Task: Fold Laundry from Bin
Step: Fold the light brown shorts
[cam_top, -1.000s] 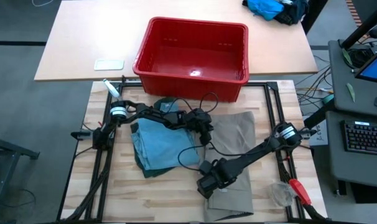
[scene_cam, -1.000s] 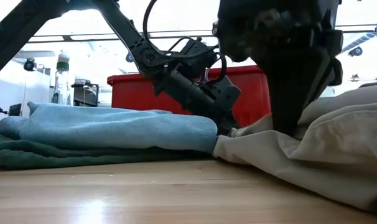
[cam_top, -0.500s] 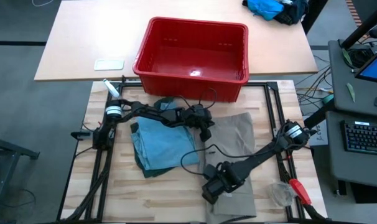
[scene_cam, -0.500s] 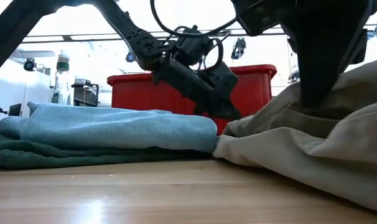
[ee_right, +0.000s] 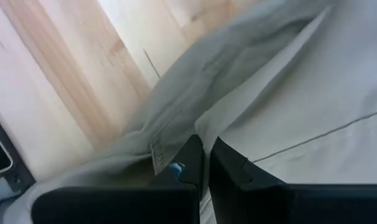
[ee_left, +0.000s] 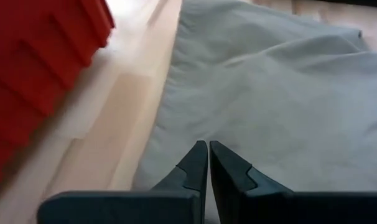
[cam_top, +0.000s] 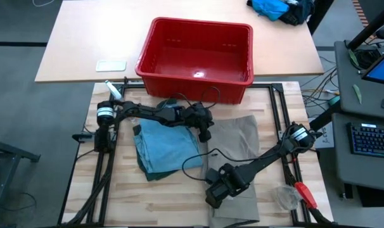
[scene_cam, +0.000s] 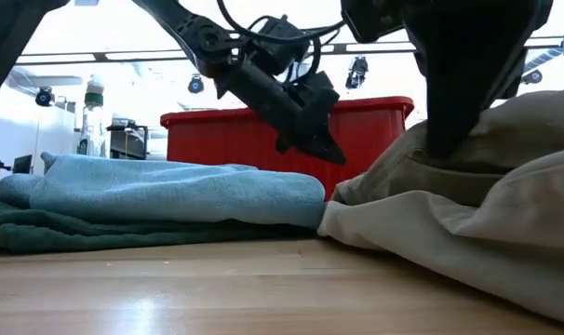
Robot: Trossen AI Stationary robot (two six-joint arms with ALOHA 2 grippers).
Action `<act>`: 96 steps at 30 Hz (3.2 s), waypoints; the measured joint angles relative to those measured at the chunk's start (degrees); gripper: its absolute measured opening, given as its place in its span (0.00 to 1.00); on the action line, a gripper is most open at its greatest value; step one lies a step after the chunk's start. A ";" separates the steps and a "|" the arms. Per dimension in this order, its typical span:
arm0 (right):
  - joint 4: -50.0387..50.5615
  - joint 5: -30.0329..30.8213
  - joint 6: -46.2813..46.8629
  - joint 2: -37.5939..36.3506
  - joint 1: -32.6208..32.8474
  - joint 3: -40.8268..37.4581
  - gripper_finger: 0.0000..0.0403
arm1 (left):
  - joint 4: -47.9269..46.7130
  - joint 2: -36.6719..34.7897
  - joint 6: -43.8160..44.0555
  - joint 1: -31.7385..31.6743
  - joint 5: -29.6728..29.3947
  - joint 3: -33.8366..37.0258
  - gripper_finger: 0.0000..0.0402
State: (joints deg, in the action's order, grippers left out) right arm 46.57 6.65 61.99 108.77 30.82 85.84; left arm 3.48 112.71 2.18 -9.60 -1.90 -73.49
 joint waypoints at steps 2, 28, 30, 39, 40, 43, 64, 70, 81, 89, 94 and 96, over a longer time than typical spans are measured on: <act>-0.75 1.94 -1.30 0.00 0.42 -0.02 0.02 | -0.40 -1.54 -0.58 0.45 -1.78 1.02 0.00; -19.88 6.39 -11.80 0.15 2.04 -9.52 0.17 | 15.88 -14.65 5.79 10.75 -3.11 24.06 0.01; -19.84 6.29 -12.31 0.15 2.04 -9.13 0.24 | 15.91 -14.74 6.21 11.53 -3.09 24.04 0.01; -6.75 3.31 -17.36 -4.13 1.84 -6.31 0.55 | 14.54 -16.99 0.83 18.76 -4.97 24.14 0.01; -5.38 3.44 -18.06 -4.84 1.73 -6.36 0.58 | 14.25 -17.03 -0.37 19.75 -5.07 24.14 0.01; -2.15 4.88 -19.73 -7.18 0.90 -6.40 0.65 | 12.14 -17.06 -3.59 22.60 -5.08 24.14 0.01; -2.23 24.92 -27.49 -14.91 -13.69 -10.65 0.73 | 16.77 -16.66 -9.60 34.06 -8.29 23.62 0.02; -8.00 24.30 -22.39 -14.87 -18.01 -17.18 0.73 | 27.66 -12.11 -9.14 35.53 -8.26 23.64 0.12; -16.40 19.20 -19.86 -14.82 -25.78 -22.46 0.83 | 34.14 -3.52 -7.73 36.35 -11.14 20.76 0.38; -23.05 19.25 -20.09 -14.82 -25.95 -28.46 0.84 | 29.97 -0.52 -7.80 36.79 -11.11 18.11 0.43; -31.70 19.30 -18.98 -14.82 -25.98 -32.75 0.83 | 30.04 2.59 -8.61 36.50 -11.17 15.54 0.44; -35.01 19.26 -18.91 -14.82 -25.98 -34.08 0.83 | 29.69 3.93 -9.05 36.34 -11.28 14.51 0.44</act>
State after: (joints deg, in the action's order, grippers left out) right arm 11.56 25.91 43.08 93.95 4.84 51.76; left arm 33.16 116.64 -6.86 26.74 -13.18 -58.98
